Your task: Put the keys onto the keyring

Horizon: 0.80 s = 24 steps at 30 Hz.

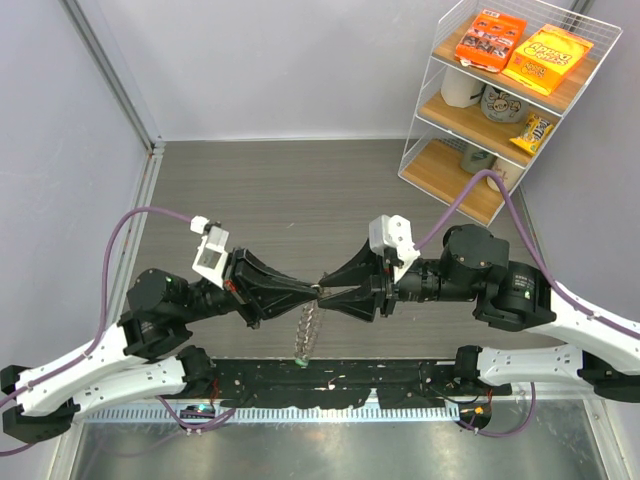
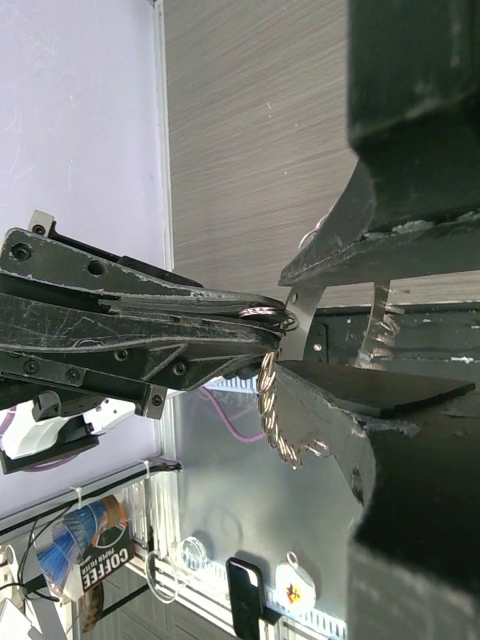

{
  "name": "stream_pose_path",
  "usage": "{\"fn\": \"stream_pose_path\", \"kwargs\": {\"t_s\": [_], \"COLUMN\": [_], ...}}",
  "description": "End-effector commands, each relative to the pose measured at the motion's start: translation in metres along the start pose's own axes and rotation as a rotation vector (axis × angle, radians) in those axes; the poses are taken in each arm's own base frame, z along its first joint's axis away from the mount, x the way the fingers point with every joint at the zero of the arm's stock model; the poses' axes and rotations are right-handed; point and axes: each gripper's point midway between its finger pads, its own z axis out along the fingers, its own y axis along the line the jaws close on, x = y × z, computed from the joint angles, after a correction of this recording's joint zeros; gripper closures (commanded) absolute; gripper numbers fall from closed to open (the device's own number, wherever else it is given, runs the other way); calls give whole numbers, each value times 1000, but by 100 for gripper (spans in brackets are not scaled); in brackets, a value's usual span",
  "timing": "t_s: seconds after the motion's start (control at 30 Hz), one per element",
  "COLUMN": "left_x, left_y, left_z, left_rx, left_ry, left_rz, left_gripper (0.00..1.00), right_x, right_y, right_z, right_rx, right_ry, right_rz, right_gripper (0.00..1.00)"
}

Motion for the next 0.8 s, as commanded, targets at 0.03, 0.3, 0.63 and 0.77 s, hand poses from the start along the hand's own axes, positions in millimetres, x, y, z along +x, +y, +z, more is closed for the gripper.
{"fn": "stream_pose_path", "kwargs": {"t_s": [0.03, 0.3, 0.63, 0.77], "left_x": [-32, -34, -33, -32], "left_y": [-19, -20, -20, -21], "left_z": [-2, -3, -2, -1], "left_rx": [62, 65, 73, 78], "left_ry": [-123, -131, -128, -127], "left_rz": [28, 28, 20, 19], "left_gripper": [100, 100, 100, 100], "right_x": [-19, -22, -28, -29], "right_y": [7, 9, 8, 7], "right_z": [1, 1, 3, 4], "right_rx": [-33, -43, -36, -34], "right_ry": [-61, -72, -89, -92], "right_rz": [5, 6, 3, 1], "right_gripper": [63, 66, 65, 63]}}
